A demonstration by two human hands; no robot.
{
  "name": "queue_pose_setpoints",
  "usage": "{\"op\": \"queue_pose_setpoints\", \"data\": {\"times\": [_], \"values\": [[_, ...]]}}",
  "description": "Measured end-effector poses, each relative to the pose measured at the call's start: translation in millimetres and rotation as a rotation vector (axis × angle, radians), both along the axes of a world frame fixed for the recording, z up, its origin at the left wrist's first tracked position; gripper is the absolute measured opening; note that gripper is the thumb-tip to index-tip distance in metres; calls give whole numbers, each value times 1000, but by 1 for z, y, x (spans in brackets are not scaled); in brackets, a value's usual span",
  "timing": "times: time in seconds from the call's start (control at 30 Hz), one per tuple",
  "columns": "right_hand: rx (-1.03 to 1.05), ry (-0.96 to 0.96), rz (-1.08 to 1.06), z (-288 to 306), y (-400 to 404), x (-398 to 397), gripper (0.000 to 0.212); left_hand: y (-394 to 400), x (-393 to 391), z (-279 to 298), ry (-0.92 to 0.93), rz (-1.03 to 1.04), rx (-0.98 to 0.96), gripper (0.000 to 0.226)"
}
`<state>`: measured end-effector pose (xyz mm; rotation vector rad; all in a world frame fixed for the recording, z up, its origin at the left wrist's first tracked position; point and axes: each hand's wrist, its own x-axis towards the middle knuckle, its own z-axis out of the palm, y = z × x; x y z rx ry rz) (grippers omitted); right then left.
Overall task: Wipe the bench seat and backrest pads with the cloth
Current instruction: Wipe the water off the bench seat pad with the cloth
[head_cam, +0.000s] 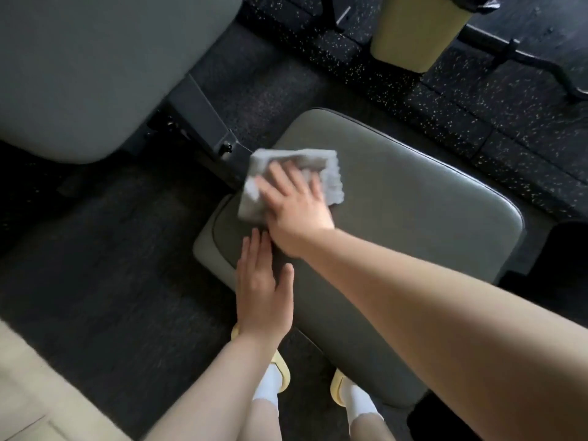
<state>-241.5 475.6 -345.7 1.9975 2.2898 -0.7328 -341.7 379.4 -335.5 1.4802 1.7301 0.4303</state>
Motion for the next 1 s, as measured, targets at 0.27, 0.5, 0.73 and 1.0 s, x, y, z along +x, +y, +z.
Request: {"op": "queue_pose_setpoints", "data": {"times": [0.27,0.5,0.73,1.0], "values": [[-93,-162,-50,-1,85,55,61,-15,-18,-4,211,-108,-12,66],[7,47,320,2,-11,-46,52,-19,-20,-6,-78,237,60,54],[19,131,386,14,-97,24,42,-68,-35,5,-60,105,184,23],[43,-8,-152,11,-71,-14,62,-10,-40,3,-56,252,138,40]]}}
